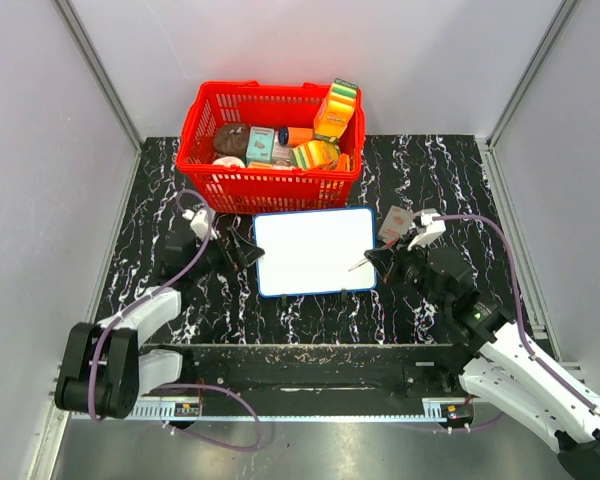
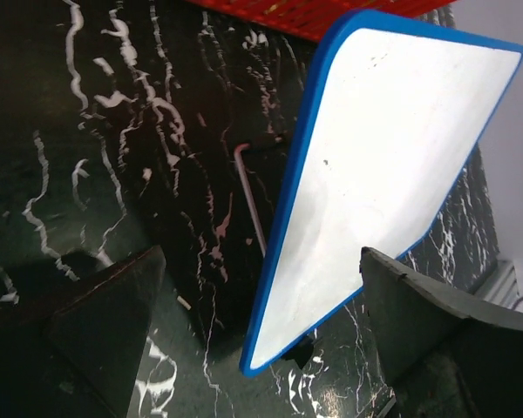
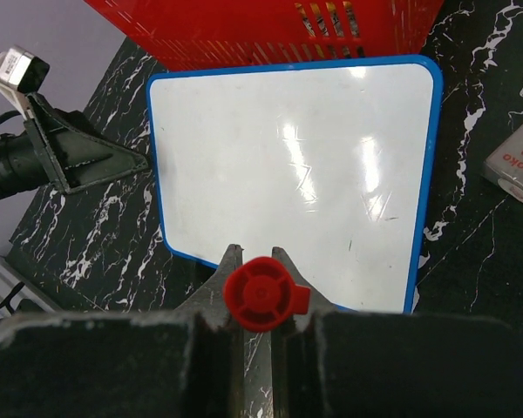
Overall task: Write a sentence on the whiteboard
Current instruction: Hold the whiteboard at the center of the board.
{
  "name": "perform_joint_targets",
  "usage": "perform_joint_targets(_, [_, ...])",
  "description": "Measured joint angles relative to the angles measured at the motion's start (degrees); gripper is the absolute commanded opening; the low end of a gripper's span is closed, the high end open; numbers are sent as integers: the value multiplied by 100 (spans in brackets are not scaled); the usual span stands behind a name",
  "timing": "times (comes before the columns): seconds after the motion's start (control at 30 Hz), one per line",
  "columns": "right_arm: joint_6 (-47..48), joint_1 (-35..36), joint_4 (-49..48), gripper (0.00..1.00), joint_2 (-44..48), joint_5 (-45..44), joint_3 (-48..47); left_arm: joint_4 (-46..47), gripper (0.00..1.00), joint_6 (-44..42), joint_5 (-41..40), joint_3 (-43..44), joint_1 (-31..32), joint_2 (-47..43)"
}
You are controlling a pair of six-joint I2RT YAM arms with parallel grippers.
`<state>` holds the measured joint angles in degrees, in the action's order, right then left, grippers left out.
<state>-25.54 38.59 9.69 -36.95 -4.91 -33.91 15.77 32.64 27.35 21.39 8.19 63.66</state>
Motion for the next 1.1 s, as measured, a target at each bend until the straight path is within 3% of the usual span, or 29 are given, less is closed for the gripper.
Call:
perform_joint_targets(0.17, [-28, 0, -48, 0, -31, 4, 0, 1095, 98, 37, 763, 24, -24, 920])
perform_joint_targets(0.37, [-66, 0, -39, 0, -22, -4, 0, 2457, 89, 234, 1589, 188, -31, 1884])
perform_joint_targets(0.5, [-92, 0, -42, 0, 15, -2, 0, 3311, 75, 483, 2028, 190, -33, 2262])
perform_joint_targets(0.53, [-105, 0, -42, 0, 20, 0, 0, 3467, 67, 527, 2124, 190, -33, 2323])
perform_joint_targets(0.6, [-125, 0, -39, 0, 31, 0, 0, 3733, 62, 603, 2297, 190, -33, 2411])
perform_joint_targets(0.87, [-131, 0, -44, 0, 39, 7, 0, 4339, 28, 796, 2693, 192, -61, 2804])
perform_joint_targets(1.1, [-131, 0, -129, 0, -31, 140, 0, 4942, 6, 1252, 3008, 177, -63, 3150])
